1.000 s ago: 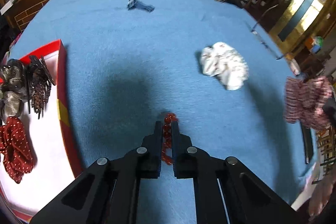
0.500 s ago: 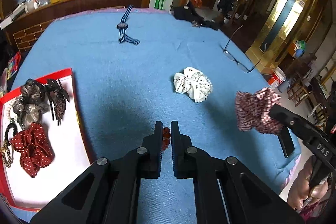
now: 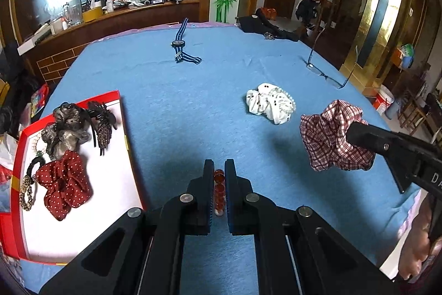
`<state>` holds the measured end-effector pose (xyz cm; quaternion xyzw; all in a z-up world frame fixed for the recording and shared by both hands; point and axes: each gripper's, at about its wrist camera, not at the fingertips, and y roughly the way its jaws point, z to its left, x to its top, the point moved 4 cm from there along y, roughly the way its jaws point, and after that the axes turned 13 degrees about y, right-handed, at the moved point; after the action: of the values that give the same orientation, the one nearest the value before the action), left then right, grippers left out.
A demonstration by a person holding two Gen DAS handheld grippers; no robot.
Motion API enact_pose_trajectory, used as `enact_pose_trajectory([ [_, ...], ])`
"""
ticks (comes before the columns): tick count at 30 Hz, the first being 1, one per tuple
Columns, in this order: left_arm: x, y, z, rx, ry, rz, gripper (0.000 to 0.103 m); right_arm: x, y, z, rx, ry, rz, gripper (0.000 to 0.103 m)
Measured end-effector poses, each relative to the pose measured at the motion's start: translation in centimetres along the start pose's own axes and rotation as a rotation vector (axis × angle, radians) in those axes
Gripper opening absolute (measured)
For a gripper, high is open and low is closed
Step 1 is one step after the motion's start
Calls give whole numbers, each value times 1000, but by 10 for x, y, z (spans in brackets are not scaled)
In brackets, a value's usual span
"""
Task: Organize jewelry
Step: 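Carry the bead bracelet with the left tool while the right tool carries the plaid scrunchie toward the box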
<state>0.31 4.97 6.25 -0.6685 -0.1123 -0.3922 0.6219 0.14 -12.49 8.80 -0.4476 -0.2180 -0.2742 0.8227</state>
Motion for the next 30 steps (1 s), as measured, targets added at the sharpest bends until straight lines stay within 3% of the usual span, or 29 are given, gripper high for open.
enact_pose_trajectory([
  [30, -11, -19, 13, 129, 12, -70, 7, -11, 22, 26, -5, -50, 54, 13],
])
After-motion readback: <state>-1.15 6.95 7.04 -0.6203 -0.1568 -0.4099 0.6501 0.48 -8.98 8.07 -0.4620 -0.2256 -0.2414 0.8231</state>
